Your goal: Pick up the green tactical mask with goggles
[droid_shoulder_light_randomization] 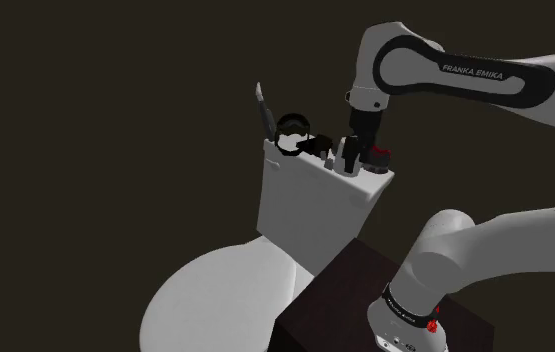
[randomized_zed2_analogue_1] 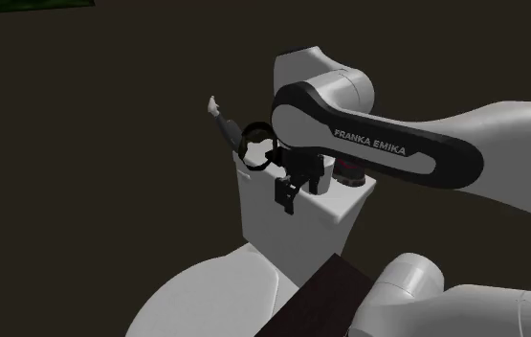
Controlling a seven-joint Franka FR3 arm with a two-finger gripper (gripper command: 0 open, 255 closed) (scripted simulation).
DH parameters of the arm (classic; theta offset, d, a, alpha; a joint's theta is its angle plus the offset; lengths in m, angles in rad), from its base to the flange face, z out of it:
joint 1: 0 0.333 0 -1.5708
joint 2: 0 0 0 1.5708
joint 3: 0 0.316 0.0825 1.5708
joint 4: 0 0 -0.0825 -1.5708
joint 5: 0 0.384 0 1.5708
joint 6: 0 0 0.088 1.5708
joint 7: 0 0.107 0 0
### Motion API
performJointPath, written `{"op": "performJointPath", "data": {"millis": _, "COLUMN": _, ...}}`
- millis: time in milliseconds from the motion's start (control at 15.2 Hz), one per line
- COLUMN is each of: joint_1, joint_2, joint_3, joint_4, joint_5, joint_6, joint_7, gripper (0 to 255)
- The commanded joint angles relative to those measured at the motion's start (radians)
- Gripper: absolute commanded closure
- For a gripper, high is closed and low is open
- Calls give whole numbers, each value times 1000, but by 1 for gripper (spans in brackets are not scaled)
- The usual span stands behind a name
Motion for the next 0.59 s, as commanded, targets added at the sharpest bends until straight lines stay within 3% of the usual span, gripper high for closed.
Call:
{"op": "performJointPath", "data": {"millis": 0, "joint_1": 0, "joint_2": 0, "joint_3": 0, "joint_4": 0, "joint_5": 0, "joint_6": 0, "joint_7": 0, "gripper": 0}}
{"op": "performJointPath", "data": {"millis": 528, "joint_1": -46, "joint_2": 275, "joint_3": -19, "joint_4": 142, "joint_5": -110, "joint_6": 155, "joint_7": 9, "gripper": 0}}
